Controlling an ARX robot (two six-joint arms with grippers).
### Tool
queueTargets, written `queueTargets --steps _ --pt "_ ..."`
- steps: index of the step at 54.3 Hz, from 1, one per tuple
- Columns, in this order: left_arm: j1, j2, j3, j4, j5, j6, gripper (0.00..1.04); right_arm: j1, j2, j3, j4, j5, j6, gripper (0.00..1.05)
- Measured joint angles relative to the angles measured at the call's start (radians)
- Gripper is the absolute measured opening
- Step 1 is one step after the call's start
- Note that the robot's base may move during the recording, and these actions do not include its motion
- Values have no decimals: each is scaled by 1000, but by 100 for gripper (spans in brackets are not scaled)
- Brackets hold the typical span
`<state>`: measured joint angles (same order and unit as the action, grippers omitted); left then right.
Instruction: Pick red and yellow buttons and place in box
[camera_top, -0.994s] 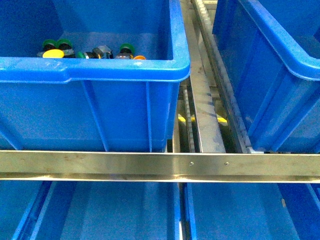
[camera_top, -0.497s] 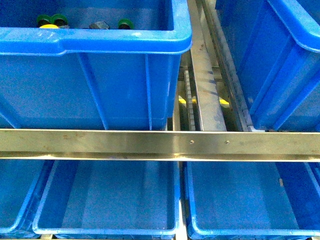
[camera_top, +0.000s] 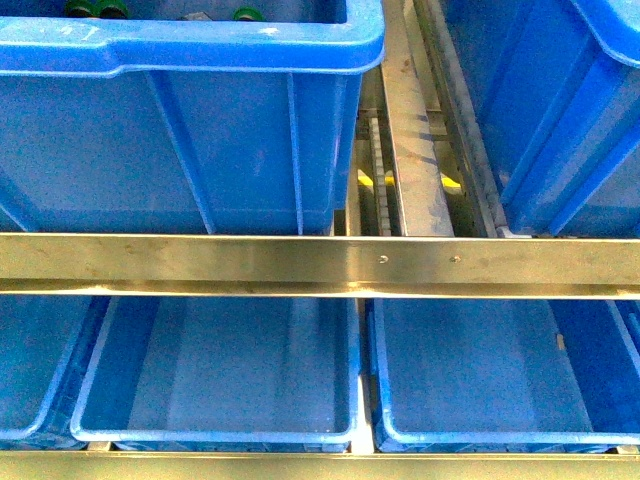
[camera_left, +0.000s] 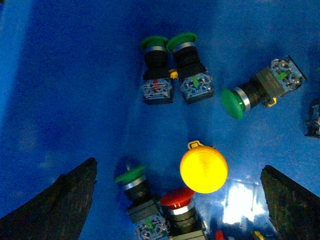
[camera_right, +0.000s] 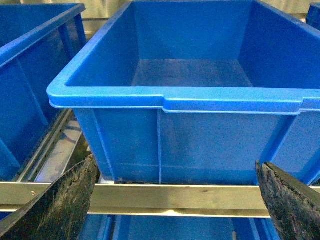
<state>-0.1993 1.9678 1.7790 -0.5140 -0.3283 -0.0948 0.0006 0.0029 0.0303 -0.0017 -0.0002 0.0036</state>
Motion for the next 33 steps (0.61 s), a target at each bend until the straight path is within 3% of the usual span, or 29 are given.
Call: queueTargets --steps 14,33 --pt "-19 48 47 -100 -42 -40 97 0 0 0 0 0 0 97" --pt "5 82 61 -114 -55 -60 97 0 0 0 0 0 0 97"
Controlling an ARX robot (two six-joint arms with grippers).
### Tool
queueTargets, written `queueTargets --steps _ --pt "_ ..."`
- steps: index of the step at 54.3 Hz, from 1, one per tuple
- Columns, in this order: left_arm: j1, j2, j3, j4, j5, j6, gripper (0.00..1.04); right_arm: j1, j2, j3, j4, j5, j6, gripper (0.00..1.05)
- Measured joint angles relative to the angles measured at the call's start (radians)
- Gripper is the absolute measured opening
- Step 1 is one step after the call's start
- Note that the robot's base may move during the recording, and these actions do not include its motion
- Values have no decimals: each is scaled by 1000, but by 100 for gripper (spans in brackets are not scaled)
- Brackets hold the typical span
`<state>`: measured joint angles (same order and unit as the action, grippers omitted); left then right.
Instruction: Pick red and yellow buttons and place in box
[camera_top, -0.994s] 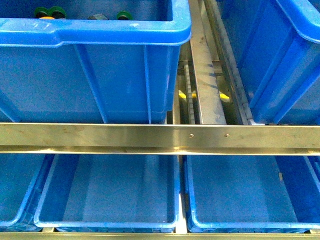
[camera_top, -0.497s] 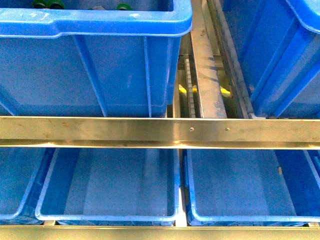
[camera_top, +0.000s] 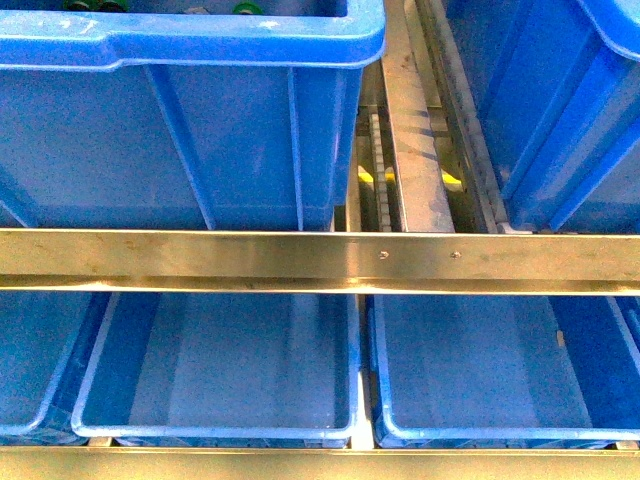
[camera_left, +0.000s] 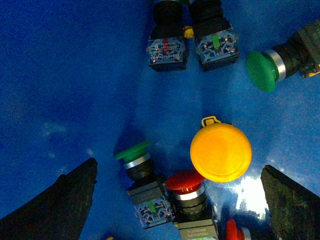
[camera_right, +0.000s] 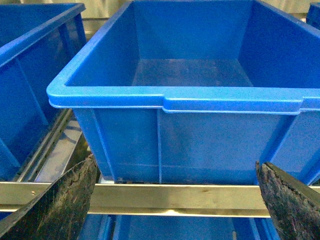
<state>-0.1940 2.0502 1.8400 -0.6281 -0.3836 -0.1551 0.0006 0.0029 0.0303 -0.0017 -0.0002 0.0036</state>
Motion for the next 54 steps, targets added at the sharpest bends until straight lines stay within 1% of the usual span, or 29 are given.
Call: queueTargets --steps 8,14,54 --pt "-2 10 0 19 35 0 97 0 0 0 0 0 0 97" --pt "-3 16 0 31 44 0 97 0 0 0 0 0 0 97" --pt "-8 79 1 53 22 -4 97 0 0 0 0 0 0 97"
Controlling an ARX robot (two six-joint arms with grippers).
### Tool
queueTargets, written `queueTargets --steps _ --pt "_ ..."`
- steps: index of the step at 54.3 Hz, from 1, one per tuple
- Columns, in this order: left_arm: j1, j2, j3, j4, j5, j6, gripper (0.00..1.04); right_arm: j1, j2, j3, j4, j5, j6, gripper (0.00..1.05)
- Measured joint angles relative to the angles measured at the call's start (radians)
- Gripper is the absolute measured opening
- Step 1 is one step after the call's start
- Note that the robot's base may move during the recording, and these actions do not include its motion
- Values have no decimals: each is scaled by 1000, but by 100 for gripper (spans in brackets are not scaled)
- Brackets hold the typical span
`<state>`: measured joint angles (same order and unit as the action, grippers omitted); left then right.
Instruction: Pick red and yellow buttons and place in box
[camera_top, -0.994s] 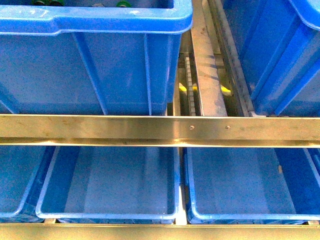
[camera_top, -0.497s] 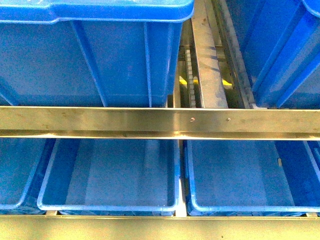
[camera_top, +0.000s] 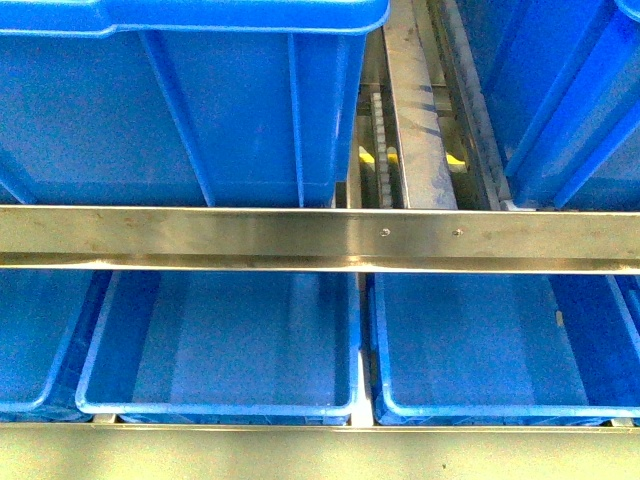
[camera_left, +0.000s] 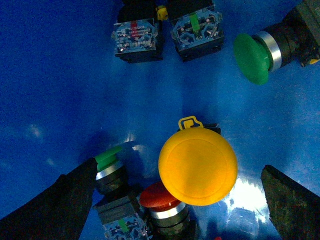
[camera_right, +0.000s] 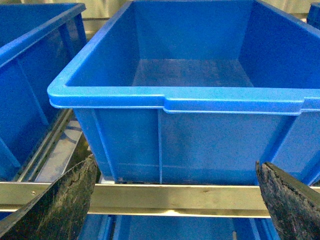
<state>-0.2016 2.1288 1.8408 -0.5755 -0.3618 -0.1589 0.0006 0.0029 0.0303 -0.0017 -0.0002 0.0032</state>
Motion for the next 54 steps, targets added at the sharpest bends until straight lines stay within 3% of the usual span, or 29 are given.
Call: queueTargets --steps 41,54 --pt "-7 100 97 -9 -5 0 96 0 0 0 0 0 0 97" --pt "-6 123 112 -13 -7 -1 63 0 0 0 0 0 0 97"
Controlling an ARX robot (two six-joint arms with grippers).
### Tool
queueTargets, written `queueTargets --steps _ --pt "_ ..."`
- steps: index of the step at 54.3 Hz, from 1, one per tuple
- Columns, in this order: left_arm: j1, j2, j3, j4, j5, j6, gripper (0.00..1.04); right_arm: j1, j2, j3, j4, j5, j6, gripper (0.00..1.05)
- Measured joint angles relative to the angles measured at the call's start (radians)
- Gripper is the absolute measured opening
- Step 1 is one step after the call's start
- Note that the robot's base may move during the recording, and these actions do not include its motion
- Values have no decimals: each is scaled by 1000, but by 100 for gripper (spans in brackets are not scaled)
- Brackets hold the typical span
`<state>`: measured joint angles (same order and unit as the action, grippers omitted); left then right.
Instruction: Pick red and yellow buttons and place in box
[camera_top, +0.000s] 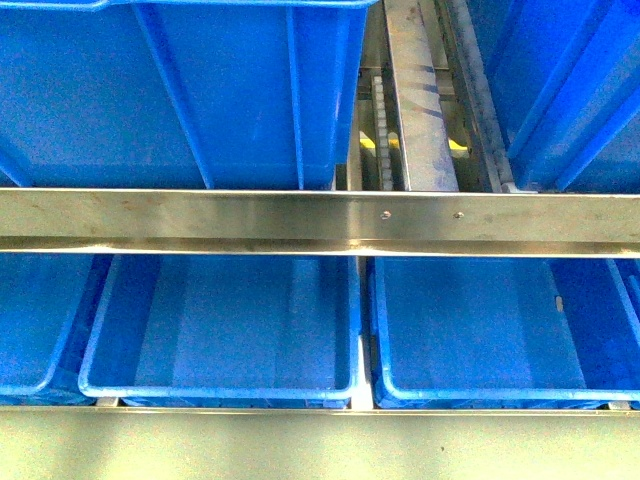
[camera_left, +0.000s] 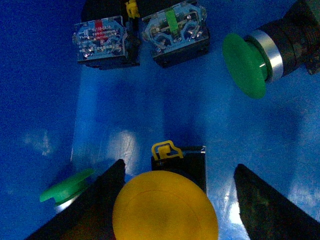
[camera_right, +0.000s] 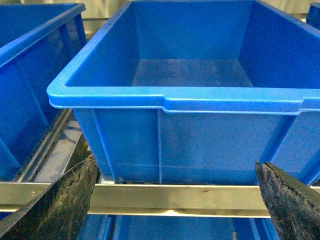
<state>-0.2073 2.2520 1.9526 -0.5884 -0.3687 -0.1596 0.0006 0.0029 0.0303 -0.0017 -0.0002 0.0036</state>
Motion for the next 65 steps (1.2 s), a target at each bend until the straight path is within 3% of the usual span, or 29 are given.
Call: queueTargets --steps 12,34,54,65 --pt "0 4 2 23 -5 1 33 0 0 0 0 0 0 97" --pt "-19 -117 -137 169 54 6 33 0 0 0 0 0 0 97" --pt "27 -635 -519 418 95 71 33 0 0 0 0 0 0 97" --pt "100 -966 -861 555 232 95 33 0 0 0 0 0 0 97"
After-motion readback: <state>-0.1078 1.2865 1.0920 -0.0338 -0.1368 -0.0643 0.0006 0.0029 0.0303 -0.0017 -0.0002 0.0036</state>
